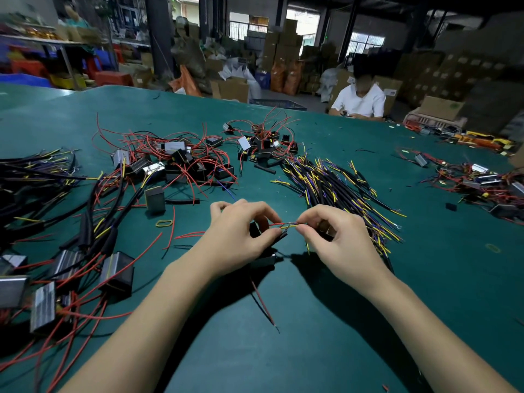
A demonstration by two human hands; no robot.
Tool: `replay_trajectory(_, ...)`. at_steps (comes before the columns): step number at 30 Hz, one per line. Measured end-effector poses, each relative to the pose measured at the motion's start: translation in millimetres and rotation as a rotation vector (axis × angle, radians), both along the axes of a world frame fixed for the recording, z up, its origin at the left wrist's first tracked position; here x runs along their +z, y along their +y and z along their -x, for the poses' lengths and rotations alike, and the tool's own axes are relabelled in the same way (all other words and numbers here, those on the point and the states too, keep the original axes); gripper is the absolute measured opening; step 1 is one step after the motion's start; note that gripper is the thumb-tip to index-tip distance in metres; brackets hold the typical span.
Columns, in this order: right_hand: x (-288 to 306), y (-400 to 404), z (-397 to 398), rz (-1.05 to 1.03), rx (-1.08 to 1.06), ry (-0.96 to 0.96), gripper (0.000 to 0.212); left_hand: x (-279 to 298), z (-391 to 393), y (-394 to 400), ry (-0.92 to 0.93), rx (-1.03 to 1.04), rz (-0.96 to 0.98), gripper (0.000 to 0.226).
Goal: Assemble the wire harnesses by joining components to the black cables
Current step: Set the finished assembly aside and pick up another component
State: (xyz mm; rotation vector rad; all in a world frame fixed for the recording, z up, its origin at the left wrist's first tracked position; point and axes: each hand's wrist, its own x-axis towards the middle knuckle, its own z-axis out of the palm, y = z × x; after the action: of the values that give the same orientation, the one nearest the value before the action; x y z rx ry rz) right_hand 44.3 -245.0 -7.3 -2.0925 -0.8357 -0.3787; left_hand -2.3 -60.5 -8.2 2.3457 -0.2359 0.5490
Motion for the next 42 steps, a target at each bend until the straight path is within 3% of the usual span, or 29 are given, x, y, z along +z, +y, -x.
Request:
replay_trajectory(7, -1.3, -3.0, -3.3, 0.005, -0.032, -0.056, 0.013, 3.2, 0.9, 14.5, -0.004, 0.05, -0.079, 0.019)
replay_trajectory(13, -4.5, -6.4, -4.7, 0.027, -0.051, -0.021, 0.012, 1.9, -1.7, 22.8, 0.099, 0.051, -0.243, 0.011)
replay_trajectory(32, -1.9, -4.4, -0.4, 0.043, 0.023, -0.018, 0.009, -5.3, -2.9, -13.3, -0.111, 0.037, -0.052, 0.004)
replay_trajectory(38, 0.2, -5.9, 0.9, 0.296, -0.015, -0.199, 0.004, 0.0, 2.5, -12.5, -0.225, 0.03, -0.317, 0.006)
replay_trajectory(42, 5.5, -6.5, -0.2, 0.307, 0.039, 0.007, 0.011, 4.9, 2.4, -14.3, -0.307, 0.008, -0.514, 0.007)
